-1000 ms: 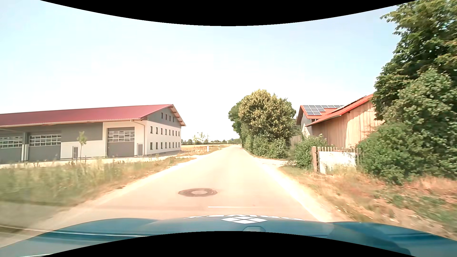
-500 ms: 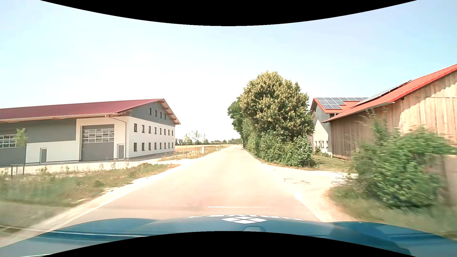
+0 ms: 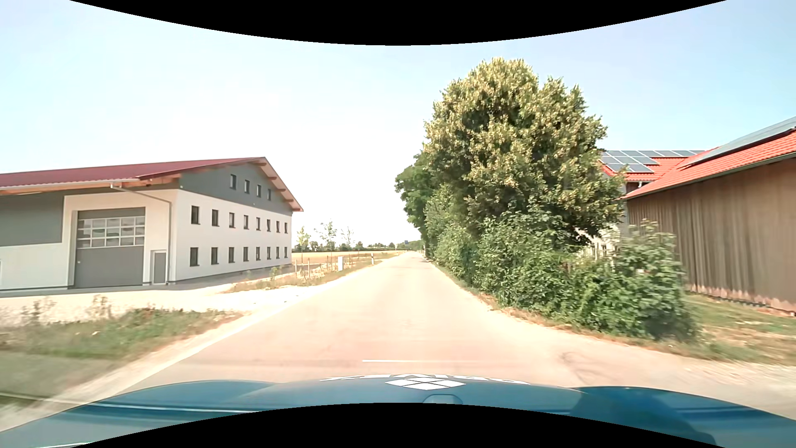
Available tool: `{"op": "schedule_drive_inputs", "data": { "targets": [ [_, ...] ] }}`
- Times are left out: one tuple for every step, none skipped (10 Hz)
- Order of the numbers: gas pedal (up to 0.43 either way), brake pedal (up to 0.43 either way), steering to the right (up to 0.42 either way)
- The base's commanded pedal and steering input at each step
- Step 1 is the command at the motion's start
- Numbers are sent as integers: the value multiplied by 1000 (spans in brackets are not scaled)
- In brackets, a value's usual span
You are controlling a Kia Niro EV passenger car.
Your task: Follow the waypoints while adhering to traffic rules and regulations
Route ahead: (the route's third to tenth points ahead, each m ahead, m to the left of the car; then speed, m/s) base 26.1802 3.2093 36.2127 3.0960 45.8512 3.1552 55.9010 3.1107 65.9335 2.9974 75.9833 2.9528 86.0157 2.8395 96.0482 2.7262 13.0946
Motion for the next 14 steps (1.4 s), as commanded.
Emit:
{"op": "schedule_drive_inputs", "data": {
  "targets": [
    [177,0,-4],
    [177,0,-4],
    [177,0,-5],
    [177,0,-5],
    [177,0,-5],
    [177,0,-6],
    [177,0,-5],
    [177,0,-5],
    [177,0,-5],
    [177,0,-5],
    [177,0,-5],
    [177,0,-4],
    [177,0,-2],
    [177,0,1]
  ]
}}
